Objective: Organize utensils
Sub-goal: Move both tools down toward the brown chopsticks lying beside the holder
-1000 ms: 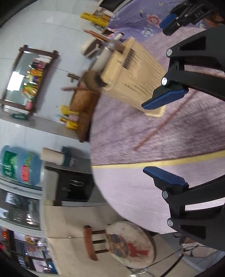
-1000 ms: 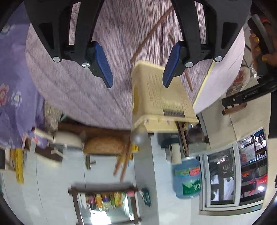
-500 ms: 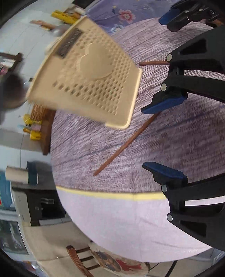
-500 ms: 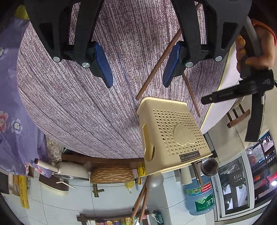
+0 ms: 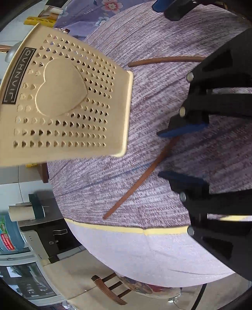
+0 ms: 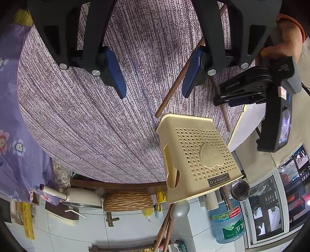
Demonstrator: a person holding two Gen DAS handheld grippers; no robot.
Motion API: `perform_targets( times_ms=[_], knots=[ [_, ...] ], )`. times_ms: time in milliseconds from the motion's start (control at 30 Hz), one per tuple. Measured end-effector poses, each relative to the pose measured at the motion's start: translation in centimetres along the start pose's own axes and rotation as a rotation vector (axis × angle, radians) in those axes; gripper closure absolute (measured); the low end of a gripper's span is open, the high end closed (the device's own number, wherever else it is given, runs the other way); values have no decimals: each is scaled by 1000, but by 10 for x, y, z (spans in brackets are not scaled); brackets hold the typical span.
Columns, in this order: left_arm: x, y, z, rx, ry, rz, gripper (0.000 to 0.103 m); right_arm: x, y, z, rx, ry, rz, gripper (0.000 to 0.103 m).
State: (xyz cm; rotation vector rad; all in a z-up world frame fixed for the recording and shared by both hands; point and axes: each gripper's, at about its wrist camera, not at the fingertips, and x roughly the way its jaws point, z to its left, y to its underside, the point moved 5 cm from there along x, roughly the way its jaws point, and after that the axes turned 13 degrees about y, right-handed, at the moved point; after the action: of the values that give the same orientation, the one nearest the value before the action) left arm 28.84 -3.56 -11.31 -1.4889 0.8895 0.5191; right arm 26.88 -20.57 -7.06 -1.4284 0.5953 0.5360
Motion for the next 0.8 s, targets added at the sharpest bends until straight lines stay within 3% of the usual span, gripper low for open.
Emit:
perform_targets(
  times_ms=[200,333,500,533,567,633,700,800],
  knots=[
    [-33,30,21,-45,65,7,89,9,5,12,-25,-26,42,43],
    [-49,51,29,-73,106,27,90,22,7,23,-33,-23,92,43],
    [-60,52,48,-223,176,-18,89,39,7,36,-36,3,134,43],
    [-62,50,52,-238,166,-35,80,43,6,37,-38,18,138,43],
    [-63,47,56,-258,155,-52,61,47,4,37,-38,31,143,43],
    [-62,36,70,-310,134,-88,33,53,3,37,-34,44,153,46],
    [-60,22,81,-330,73,-121,30,58,4,37,-38,51,164,48],
    [-40,-2,94,-285,-41,-91,30,60,5,41,-66,75,155,48]
  ],
)
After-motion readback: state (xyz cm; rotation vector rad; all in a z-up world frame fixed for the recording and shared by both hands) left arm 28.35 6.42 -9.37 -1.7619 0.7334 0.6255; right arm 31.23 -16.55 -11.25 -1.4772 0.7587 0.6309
